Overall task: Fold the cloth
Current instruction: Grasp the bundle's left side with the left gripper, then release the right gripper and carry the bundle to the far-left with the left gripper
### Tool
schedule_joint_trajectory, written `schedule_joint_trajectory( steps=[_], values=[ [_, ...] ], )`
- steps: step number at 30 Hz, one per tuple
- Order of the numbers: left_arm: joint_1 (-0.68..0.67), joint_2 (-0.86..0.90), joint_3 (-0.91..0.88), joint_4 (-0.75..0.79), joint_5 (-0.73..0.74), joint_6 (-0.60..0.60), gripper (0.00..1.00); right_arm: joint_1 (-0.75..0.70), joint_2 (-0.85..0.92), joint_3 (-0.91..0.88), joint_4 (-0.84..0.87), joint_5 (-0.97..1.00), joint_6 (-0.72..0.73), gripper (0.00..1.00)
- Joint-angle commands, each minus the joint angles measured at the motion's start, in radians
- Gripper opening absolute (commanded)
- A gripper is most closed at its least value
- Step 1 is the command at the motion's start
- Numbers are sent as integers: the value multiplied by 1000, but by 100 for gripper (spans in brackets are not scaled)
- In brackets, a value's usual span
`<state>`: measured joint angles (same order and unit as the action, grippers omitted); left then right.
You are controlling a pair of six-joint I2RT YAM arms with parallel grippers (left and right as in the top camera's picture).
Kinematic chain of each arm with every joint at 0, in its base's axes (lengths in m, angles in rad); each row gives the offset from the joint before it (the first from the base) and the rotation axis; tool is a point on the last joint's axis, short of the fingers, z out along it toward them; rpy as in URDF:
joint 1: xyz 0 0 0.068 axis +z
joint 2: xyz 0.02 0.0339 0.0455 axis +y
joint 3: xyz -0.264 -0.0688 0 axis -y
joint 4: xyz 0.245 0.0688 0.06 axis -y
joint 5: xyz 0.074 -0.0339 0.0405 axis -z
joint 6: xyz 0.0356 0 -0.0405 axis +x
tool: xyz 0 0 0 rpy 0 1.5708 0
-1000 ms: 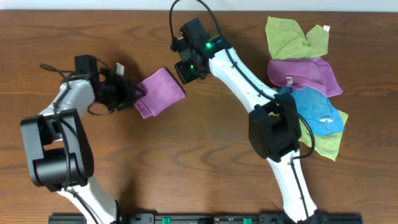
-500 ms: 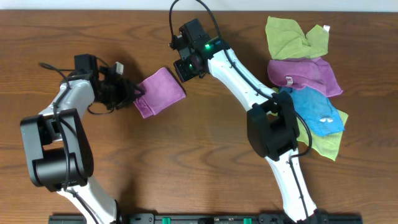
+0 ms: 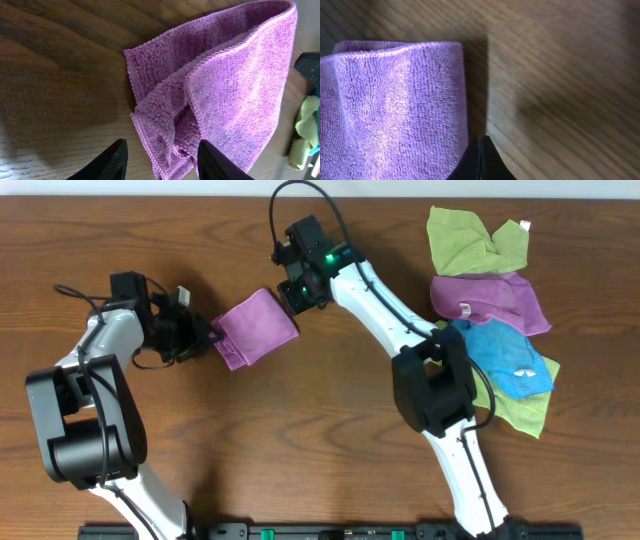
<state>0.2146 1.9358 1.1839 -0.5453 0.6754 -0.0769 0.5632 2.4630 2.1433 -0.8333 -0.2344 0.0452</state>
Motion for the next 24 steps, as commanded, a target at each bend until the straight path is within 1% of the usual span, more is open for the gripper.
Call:
schedule_joint_trajectory(
  steps=[1,5,6,12,16,19,24],
  values=[
    [-1,19,-4,-1,-40,18,47,27,31,2,-1,-2,14,1],
    [-1,19,-4,0,-81,18,47,40,36,2,0,-1,14,2],
    [-1,19,-4,1,-81,18,47,41,36,2,2,-1,14,1],
    [-2,23,-5,31,-80,17,50,42,36,2,3,-1,14,1],
    [-2,23,-16,56,-70,4,51,42,36,2,2,6,14,1],
    [2,23,-42,99,15,-5,51,42,36,2,0,14,14,1],
    [38,23,-52,140,207,2,48,42,36,2,-21,21,14,1]
  ],
)
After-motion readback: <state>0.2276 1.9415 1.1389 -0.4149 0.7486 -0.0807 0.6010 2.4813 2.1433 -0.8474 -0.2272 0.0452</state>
